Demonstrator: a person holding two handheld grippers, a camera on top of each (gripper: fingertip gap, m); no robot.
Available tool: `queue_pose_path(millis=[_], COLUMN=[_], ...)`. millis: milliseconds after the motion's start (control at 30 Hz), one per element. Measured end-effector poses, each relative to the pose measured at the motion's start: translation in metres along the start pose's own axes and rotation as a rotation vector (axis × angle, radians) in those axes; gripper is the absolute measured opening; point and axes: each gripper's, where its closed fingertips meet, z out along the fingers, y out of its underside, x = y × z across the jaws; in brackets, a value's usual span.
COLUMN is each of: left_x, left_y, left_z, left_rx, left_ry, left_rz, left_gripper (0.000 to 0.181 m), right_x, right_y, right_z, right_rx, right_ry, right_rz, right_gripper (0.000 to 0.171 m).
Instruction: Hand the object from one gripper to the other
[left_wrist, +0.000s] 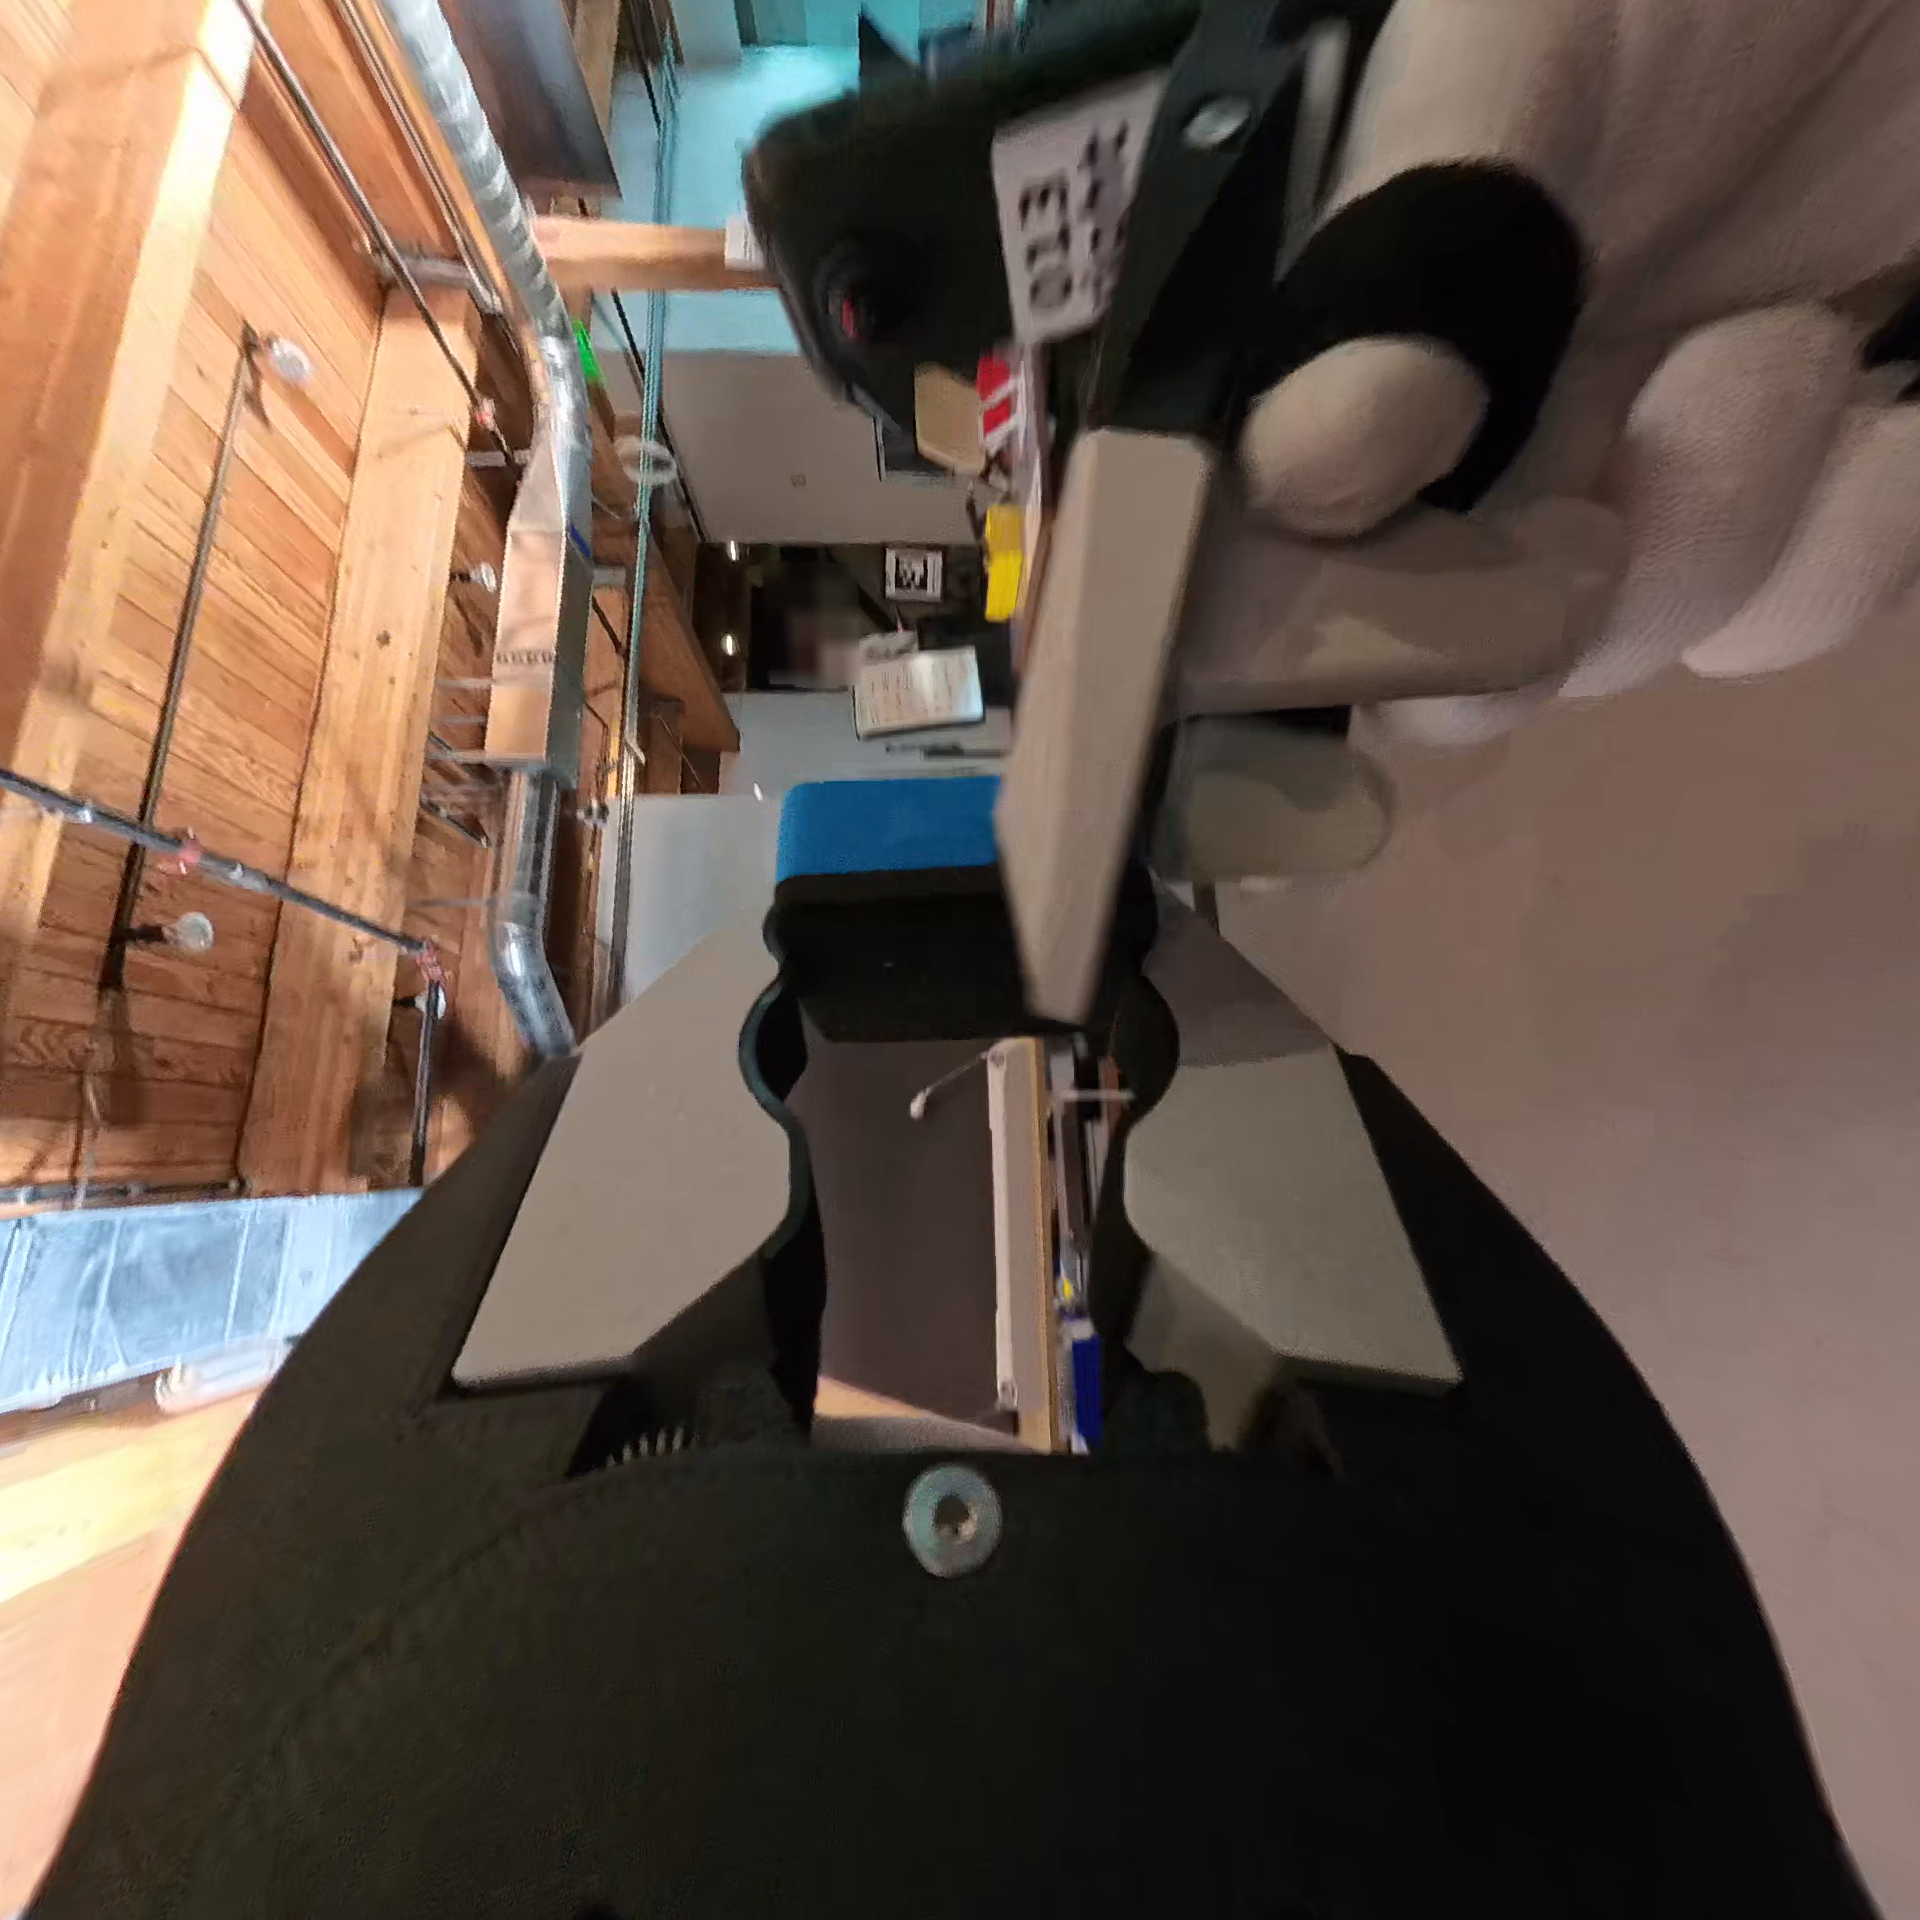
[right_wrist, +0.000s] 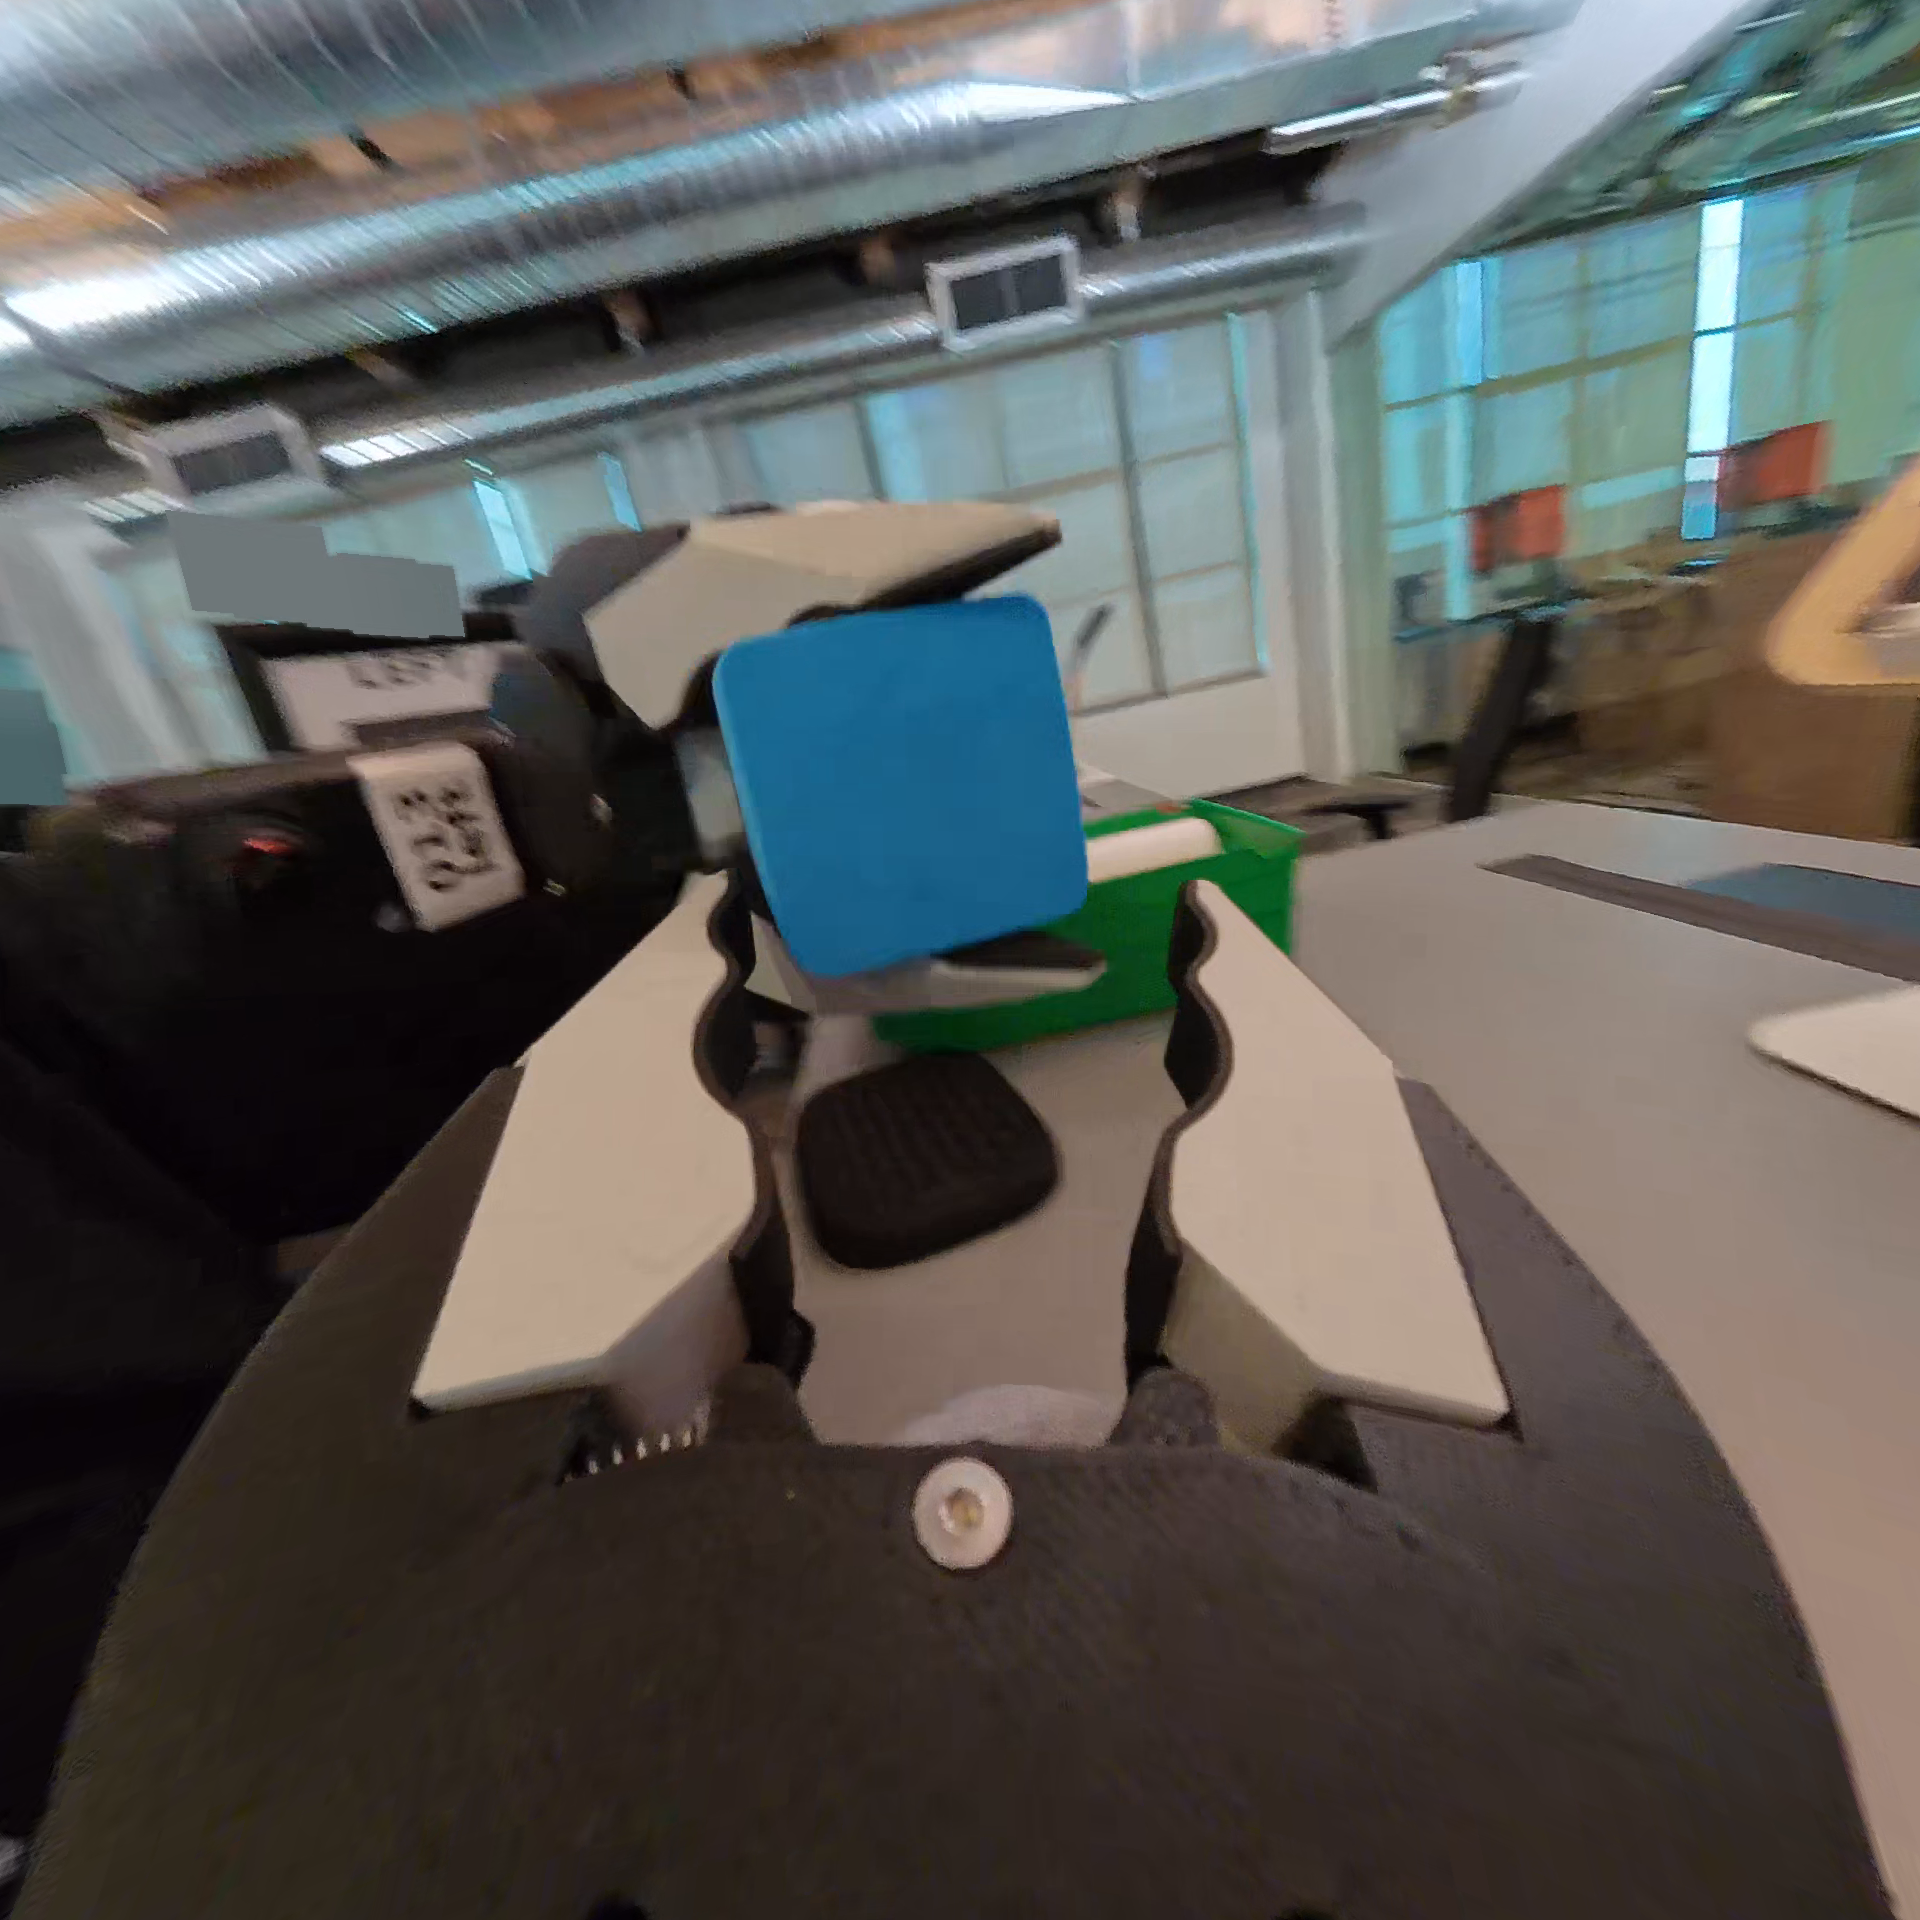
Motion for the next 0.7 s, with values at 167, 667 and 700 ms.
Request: queue_pose_path(millis=[167, 667, 700], left_x=[-0.004, 0.014, 0.013], left_y=[0.036, 0.034, 0.034], left_z=[0.007, 0.011, 0.011], left_rx=[-0.209, -0.310, -0.309], left_ry=[0.030, 0.099, 0.094], left_rz=[0.029, 0.133, 0.134], left_gripper=[0.056, 0.057, 0.057], right_x=[0.028, 0.024, 0.023], right_y=[-0.010, -0.009, -0.010], right_z=[-0.011, -0.002, -0.002], right_rx=[-0.080, -0.194, -0.190], right_ry=[0.302, 0.446, 0.442], right_rz=[-0.201, -0.419, -0.416], right_gripper=[0.068, 0.033, 0.032])
